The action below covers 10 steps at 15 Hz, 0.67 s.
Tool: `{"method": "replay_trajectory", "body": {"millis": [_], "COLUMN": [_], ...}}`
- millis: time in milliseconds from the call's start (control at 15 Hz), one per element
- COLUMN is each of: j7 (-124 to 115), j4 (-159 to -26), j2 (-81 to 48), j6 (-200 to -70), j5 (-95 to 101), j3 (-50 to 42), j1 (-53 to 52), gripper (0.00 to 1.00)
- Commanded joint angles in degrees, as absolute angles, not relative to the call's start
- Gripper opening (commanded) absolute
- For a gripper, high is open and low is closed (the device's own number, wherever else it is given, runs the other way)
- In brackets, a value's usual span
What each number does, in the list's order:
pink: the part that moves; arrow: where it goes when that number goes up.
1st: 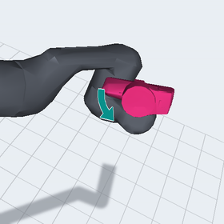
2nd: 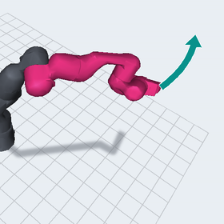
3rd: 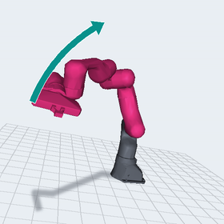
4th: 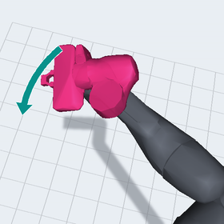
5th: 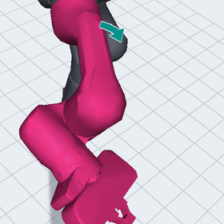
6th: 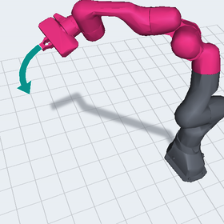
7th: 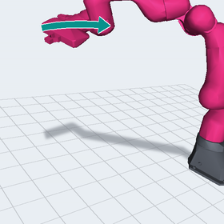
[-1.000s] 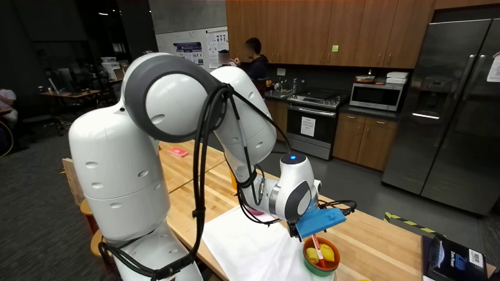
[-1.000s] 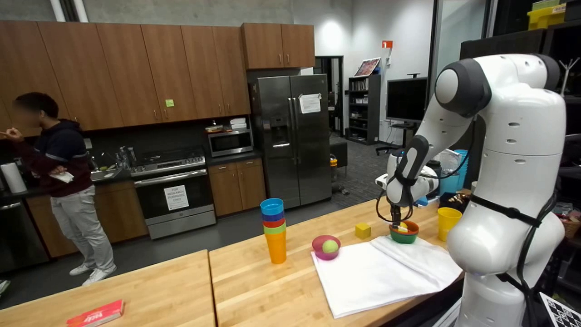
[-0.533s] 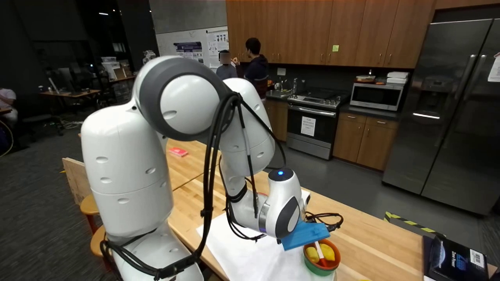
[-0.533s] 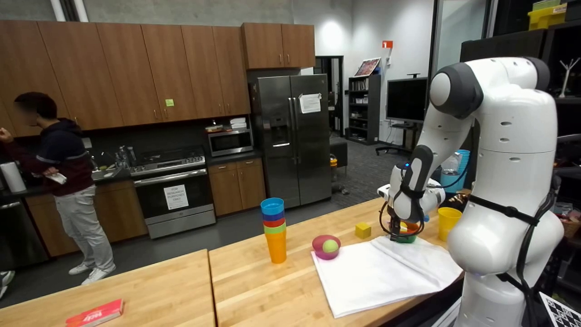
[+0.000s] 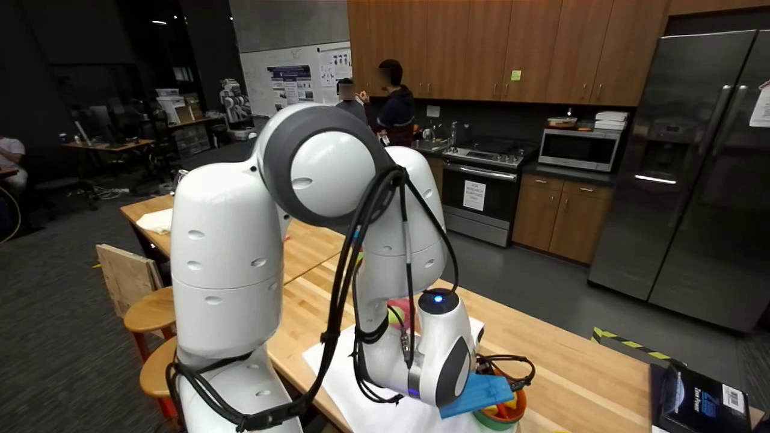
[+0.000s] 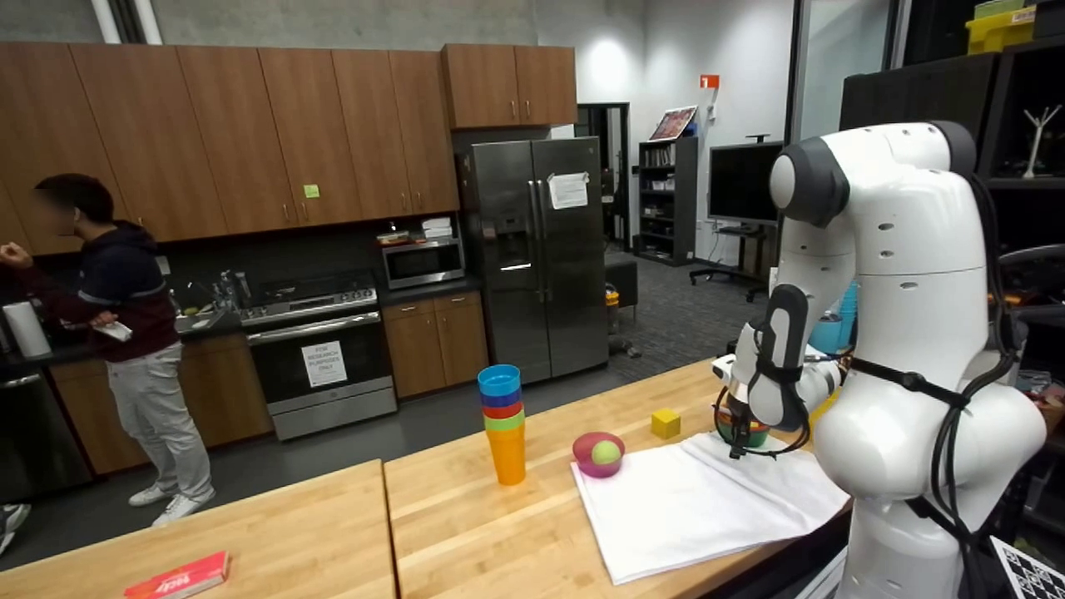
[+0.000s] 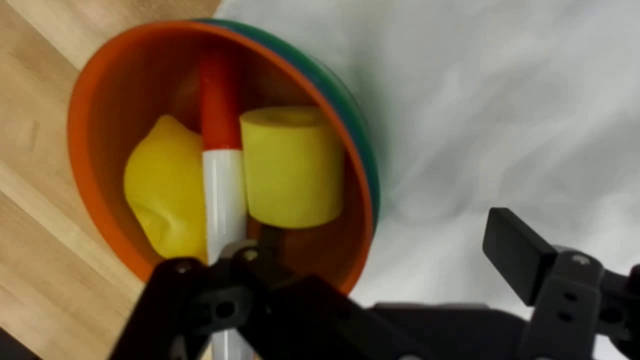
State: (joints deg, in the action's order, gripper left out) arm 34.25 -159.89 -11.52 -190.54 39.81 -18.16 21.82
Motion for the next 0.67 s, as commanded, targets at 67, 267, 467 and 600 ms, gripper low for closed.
{"method": "replay_trajectory", "body": {"millis": [67, 267, 467, 600], "j7": [32.6, 31.3, 30.0, 30.2], "j4": [-159.5, -157.8, -154.2, -150.3], "j2": [-9.8, -8.9, -9.2, -11.8], "j6": [-190.8, -188.7, -186.0, -182.2], "j5": [43.5, 43.9, 42.4, 39.8], "j3": [-12.8, -5.6, 2.5, 11.3], "j1": [28.9, 33.6, 38.0, 43.6], "gripper": [1.00, 1.00, 1.00, 1.00]}}
